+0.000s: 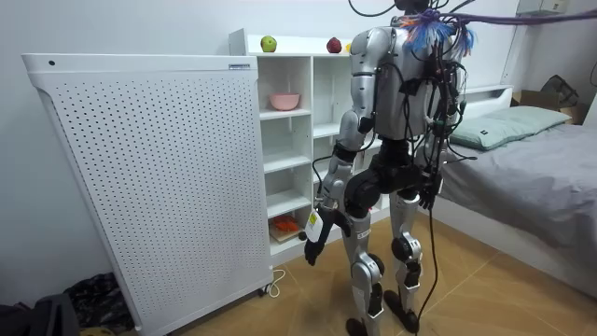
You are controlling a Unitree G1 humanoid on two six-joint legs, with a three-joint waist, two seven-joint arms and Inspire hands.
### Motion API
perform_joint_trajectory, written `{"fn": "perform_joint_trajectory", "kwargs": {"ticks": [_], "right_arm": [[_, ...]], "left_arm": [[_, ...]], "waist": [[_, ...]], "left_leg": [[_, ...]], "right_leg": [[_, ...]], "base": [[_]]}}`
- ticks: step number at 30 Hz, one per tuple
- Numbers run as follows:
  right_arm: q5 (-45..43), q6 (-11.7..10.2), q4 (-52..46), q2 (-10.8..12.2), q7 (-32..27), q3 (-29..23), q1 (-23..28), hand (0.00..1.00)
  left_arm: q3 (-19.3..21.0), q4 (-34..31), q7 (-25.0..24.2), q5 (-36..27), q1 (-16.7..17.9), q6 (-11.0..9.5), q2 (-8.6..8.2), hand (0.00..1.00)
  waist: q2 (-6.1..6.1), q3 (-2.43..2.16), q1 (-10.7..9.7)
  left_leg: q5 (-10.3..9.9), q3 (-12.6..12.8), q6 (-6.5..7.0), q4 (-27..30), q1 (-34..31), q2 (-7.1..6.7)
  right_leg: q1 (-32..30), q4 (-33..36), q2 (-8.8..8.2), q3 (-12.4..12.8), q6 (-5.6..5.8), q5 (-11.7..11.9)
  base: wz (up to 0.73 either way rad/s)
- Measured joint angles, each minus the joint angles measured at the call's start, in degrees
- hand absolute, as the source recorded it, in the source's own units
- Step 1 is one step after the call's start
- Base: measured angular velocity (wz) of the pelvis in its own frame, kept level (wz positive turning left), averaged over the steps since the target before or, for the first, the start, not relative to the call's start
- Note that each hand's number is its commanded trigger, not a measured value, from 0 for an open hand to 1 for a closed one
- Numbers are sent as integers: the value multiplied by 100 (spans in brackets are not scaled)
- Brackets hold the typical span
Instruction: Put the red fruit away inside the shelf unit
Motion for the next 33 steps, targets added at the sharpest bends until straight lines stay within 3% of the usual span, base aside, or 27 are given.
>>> {"fn": "perform_joint_trajectory", "kwargs": {"ticks": [13,18,22,26,28,29,33], "right_arm": [[103,42,-45,4,-31,-9,-45,0],[114,45,-69,27,-78,-132,-66,0],[-95,46,-331,11,-250,-281,-203,0],[-528,16,-1847,-34,-546,-583,-266,0],[-621,-38,-2660,-42,-625,-702,-333,0],[-708,-90,-3267,-49,-705,-702,-371,0],[-1106,-246,-4614,-40,-1011,-690,-407,0]], "left_arm": [[8,-7,10,-4,-127,-39,14,0],[6,-157,-43,-7,-164,-214,24,0],[59,-271,-83,-20,-250,-480,38,0],[157,-275,-79,-125,-389,-694,63,0],[160,-287,-85,-313,-426,-796,86,0],[159,-287,-92,-418,-425,-831,95,0],[122,-277,-130,-524,-418,-846,102,0]], "waist": [[-4,-14,11],[-1,-12,-5],[9,-17,5],[-17,1,-11],[8,-26,-6],[11,-3,6],[10,-13,-8]], "left_leg": [[0,-20,0,0,-9,1],[0,-48,0,-3,13,0],[0,-16,1,-3,29,2],[1,-15,3,-4,25,-4],[3,13,5,-3,24,-4],[4,12,6,-1,19,-2],[4,10,6,1,4,-3]], "right_leg": [[-17,6,2,2,0,1],[31,23,2,3,0,1],[-33,107,-4,21,0,2],[-81,114,-28,74,5,13],[-145,129,-21,127,6,13],[-146,114,1,140,9,29],[-144,121,4,105,7,35]], "base": [[0],[0],[-5],[-3],[-7],[-8],[3]]}}
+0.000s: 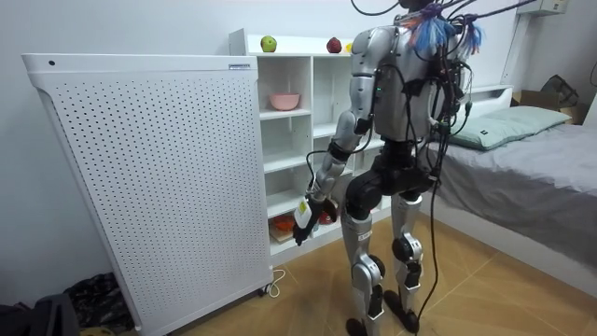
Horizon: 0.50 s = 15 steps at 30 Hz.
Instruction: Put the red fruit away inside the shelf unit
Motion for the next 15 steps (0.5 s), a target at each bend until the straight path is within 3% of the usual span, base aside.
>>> {"fn": "perform_joint_trajectory", "kwargs": {"ticks": [9,15], "right_arm": [[-57,-44,-2523,67,-538,188,146,0],[217,-162,-2975,66,-745,192,-130,0]], "left_arm": [[-31,-3,4,5,33,-123,-3,0],[-255,-96,-98,7,18,-177,-27,0]], "waist": [[29,-49,32],[37,-44,3]], "left_leg": [[1,-45,-1,-10,-58,19],[0,-45,-1,-10,-11,24]], "right_leg": [[-68,17,40,107,-7,7],[-12,-6,44,86,-21,21]], "base": [[-8],[0]]}}
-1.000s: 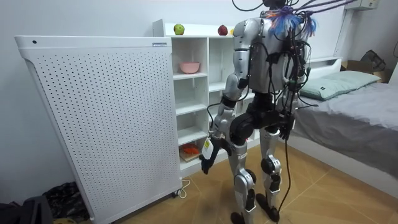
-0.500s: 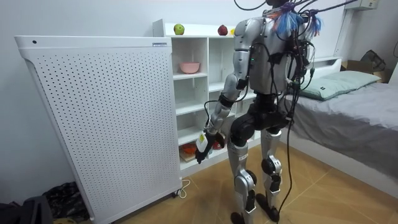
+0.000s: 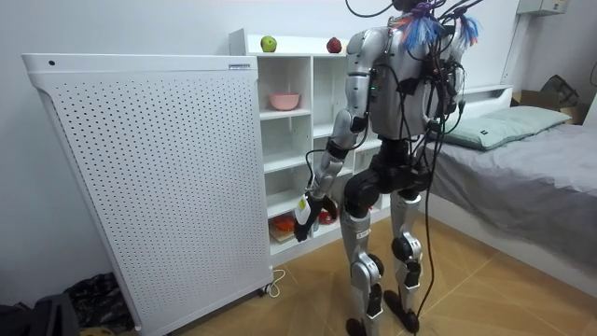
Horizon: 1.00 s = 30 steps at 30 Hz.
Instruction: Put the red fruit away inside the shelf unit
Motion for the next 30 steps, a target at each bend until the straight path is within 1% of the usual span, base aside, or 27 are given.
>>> {"fn": "perform_joint_trajectory", "kwargs": {"ticks": [1,6,11,13,15,18,22,27,30], "right_arm": [[-1,0,-96,-3,-31,-3,-31,0],[-15,-3,-493,-21,-138,9,-154,0],[-21,-5,-550,-104,-165,131,-631,0],[-21,-5,-691,-163,-171,174,-668,0],[-26,-22,-795,-173,-183,217,-773,0],[-24,-38,-800,-176,-203,319,-1053,0],[-17,-37,-809,-176,-176,513,-1225,0],[30,-33,-809,-176,-200,515,-1416,0],[45,-31,-809,-176,-265,499,-1686,0]], "left_arm": [[-6,-76,-23,7,1,0,-27,0],[-108,-84,-35,8,3,-11,-26,0],[-210,-66,-114,-8,19,-12,9,0],[-210,-66,-116,-7,9,-13,2,0],[-210,-67,-114,2,1,-14,4,0],[-220,-68,-112,0,-107,-10,-11,0],[-234,-67,-110,0,-126,-5,-17,0],[-236,-24,-72,-1,-143,-1,-17,0],[-234,45,-75,-18,-199,9,-10,0]], "waist": [[10,1,-4],[50,19,8],[53,13,42],[54,10,115],[50,8,142],[29,-5,177],[26,-5,187],[13,-4,196],[0,-5,191]], "left_leg": [[0,0,0,0,-1,5],[0,-10,0,6,-38,18],[3,-46,5,106,-163,25],[4,-61,4,111,-172,27],[4,-99,4,139,-199,27],[4,-147,4,162,-206,28],[4,-156,3,161,-203,33],[5,-167,2,173,-256,32],[6,-168,2,182,-295,30]], "right_leg": [[-1,0,4,-4,-3,15],[-37,83,10,-45,-12,39],[-118,114,12,-61,-35,66],[-111,109,10,-100,-35,65],[-112,100,7,-132,-35,65],[-109,93,2,-182,-38,67],[-99,92,4,-195,-42,70],[-106,92,-13,-277,-45,72],[-136,91,-19,-286,-47,74]], "base": [[0],[0],[3],[7],[10],[8],[1],[0],[0]]}}
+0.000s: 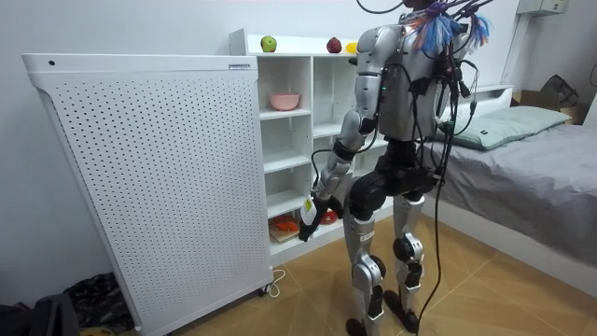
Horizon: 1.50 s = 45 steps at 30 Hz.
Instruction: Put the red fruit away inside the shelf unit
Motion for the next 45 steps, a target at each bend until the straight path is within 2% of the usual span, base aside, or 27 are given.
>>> {"fn": "perform_joint_trajectory", "kwargs": {"ticks": [2,6,8,15,21,26,30,34,37,41,45], "right_arm": [[12,1,0,-7,-45,-5,-137,0],[18,9,139,-10,-41,-4,-432,0],[71,25,342,-14,-33,-4,-578,0],[85,77,411,-33,92,-11,-596,0],[75,247,662,-61,193,-27,-920,0],[205,428,852,-215,197,-18,-1174,0],[504,475,1018,-307,143,-17,-1368,0],[691,543,1084,-508,132,-8,-1430,0],[707,566,1180,-528,116,-8,-1545,0],[711,725,1236,-591,81,-7,-1707,0],[741,742,1236,-657,60,-6,-1714,0]], "left_arm": [[1,0,-6,3,-28,9,3,0],[-2,0,-61,25,-101,105,10,0],[-40,-1,-107,23,-112,106,31,0],[-92,-9,-201,27,-180,136,53,0],[-75,-89,-327,68,-217,299,88,0],[-88,-171,-397,23,-238,418,199,0],[-89,-170,-396,21,-254,472,204,0],[-96,-180,-398,19,-266,560,206,0],[-96,-183,-406,24,-284,589,215,0],[-96,-209,-432,24,-288,599,223,0],[-97,-248,-444,24,-297,620,229,0]], "waist": [[-24,-21,1],[-51,-28,10],[-65,-17,20],[-67,16,115],[-107,35,115],[-253,19,129],[-267,13,129],[-274,9,147],[-278,7,138],[-295,3,144],[-320,-9,160]], "left_leg": [[1,-4,0,13,-54,-3],[2,-31,1,11,-62,0],[2,-39,1,4,-51,1],[2,-53,1,5,-64,6],[3,-48,0,17,-103,-1],[3,-82,-1,24,-113,-2],[3,-93,0,24,-116,-13],[3,-120,0,32,-124,-12],[3,-125,1,74,-185,-16],[3,-132,1,107,-201,-18],[3,-135,1,114,-205,-20]], "right_leg": [[-63,12,-3,1,0,0],[-98,17,3,6,-6,7],[-81,-3,5,3,-6,7],[-80,-8,3,-32,-7,7],[-84,0,-4,-51,-7,7],[-106,0,0,-63,-7,7],[-105,-2,-12,-79,-6,7],[-105,2,-20,-185,-6,7],[-156,22,-33,-242,-6,8],[-157,34,-40,-260,-6,8],[-155,38,-43,-273,-6,8]], "base": [[0],[0],[0],[0],[0],[0],[0],[2],[0],[1],[1]]}}
